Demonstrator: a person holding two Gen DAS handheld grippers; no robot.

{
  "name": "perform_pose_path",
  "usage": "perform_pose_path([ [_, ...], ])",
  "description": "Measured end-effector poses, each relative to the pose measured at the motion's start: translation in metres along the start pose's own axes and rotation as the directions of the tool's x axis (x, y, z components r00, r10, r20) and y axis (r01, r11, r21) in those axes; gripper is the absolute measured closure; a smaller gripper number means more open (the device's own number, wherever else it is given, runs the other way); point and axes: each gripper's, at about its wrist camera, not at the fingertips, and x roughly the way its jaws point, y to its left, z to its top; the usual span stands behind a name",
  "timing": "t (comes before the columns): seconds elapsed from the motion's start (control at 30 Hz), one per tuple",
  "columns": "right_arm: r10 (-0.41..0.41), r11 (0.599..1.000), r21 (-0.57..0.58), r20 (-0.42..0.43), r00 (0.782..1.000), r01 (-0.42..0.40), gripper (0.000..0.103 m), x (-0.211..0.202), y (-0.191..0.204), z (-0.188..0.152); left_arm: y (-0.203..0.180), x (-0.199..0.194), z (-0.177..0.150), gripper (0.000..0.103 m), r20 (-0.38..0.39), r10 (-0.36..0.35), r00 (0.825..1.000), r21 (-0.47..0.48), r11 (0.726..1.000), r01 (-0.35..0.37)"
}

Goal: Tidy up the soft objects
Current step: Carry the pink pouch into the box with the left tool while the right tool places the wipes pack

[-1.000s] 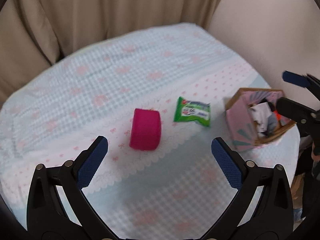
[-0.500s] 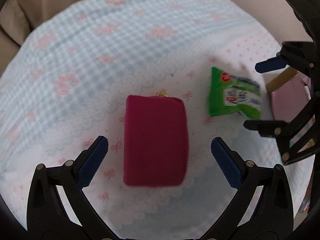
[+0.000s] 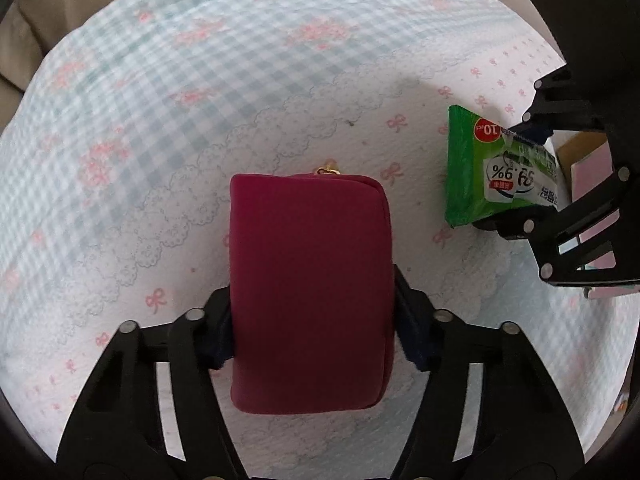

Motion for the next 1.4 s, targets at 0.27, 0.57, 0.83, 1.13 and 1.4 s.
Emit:
perform_pose_path([
  [0.27,0.012,0.997,0.072,0.035,0.999,-0.014,0.070,-0.014,0.012,-0.014,-0.005,-0.020,-0.001,0.061,0.031,-0.001,1.000,-0.001,1.000,0.001],
  [0.57,0.026,0.980,0.192,0.133,0.991,-0.051,0.071,-0.084,0.013,-0.043,-0.014,-0.094,-0.007,0.063,0.110,0.000,0.994,-0.006,1.000,0.000],
  [0.83,0.008,0.919,0.375,0.293,0.956,-0.122,0.071,-0.197,0.010,-0.094,-0.039,-0.188,-0.004,0.063,0.209,0.012,0.978,0.000,1.000,-0.012],
  [1.13,-0.024,0.856,0.481,0.404,0.915,-0.190,0.071,-0.274,0.001,-0.158,-0.099,-0.287,-0.014,0.063,0.287,-0.017,0.958,0.006,1.000,0.016],
  [1.4,-0.094,0.783,0.586,0.445,0.891,-0.210,0.071,-0.317,-0.029,-0.256,-0.181,-0.331,-0.012,0.062,0.307,-0.032,0.951,0.010,0.999,0.031],
])
